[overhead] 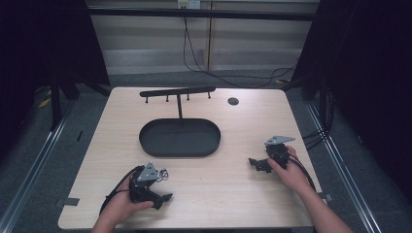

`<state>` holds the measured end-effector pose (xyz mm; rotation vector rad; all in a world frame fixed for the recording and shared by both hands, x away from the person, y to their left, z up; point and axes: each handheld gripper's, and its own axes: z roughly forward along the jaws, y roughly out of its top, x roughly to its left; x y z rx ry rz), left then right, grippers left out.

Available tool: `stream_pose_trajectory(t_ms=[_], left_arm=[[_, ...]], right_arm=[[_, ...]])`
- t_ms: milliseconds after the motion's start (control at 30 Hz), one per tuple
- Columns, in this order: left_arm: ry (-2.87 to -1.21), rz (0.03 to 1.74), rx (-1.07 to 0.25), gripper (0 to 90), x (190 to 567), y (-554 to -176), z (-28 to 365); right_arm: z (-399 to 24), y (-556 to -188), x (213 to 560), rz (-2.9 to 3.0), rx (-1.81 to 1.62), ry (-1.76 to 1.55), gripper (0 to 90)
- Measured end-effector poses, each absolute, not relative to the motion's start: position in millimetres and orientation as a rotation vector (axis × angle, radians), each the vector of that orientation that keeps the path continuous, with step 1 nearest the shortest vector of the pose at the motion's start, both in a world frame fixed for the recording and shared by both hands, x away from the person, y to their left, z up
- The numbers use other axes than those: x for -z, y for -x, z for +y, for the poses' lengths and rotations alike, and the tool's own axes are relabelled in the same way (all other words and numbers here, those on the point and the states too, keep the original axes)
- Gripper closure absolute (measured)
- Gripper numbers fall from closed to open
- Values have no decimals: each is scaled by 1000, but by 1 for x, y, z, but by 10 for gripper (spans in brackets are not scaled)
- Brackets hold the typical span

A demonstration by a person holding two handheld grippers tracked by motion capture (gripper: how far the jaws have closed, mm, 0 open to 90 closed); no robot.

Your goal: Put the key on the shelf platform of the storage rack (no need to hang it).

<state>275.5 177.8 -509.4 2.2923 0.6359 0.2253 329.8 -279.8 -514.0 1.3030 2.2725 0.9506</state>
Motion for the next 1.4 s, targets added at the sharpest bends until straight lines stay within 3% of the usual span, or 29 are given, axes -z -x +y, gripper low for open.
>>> stream_pose_trajectory(t_ms=[300,467,733,1000,1400], left_arm=[[-2331,648,-205,3,506,-276,176],[-2373,668,-192,175,497,-278,180],[-2419,744,-135,176,487,-281,184],[-2457,873,-100,270,475,-295,190],[-2496,983,-97,312,469,-311,189]], right_arm=[[-280,-330,514,2271,-952,-1300,52],[-280,-330,514,2271,-952,-1300,52],[-280,-330,514,2271,-952,-1300,52],[-280,-329,514,2265,-946,-1308,51],[-280,-329,514,2262,-943,-1316,52]])
